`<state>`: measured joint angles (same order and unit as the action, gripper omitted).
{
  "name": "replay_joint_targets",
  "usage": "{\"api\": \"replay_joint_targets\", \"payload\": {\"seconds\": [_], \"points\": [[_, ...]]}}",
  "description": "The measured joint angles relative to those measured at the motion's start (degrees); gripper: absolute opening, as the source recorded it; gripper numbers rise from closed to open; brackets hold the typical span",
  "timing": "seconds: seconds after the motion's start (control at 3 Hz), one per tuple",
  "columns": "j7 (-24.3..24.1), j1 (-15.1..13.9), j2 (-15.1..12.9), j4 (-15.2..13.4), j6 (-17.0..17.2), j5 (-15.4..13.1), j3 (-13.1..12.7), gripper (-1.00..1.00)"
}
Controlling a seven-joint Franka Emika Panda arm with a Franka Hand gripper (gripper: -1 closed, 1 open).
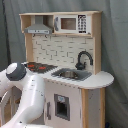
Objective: Play with the kitchen
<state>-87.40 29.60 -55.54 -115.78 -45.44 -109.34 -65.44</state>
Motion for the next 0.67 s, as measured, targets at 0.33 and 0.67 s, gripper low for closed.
{"api": "replay_joint_targets", "payload": {"seconds": [0.33,0.67], "points": [[-4.3,-2.6,0.0,-3.0,-0.1,-0.1,0.1,1.0],[-6.7,-7.4,0.1,-5.7,-0.1,-0.6,0.1,1.0]]}}
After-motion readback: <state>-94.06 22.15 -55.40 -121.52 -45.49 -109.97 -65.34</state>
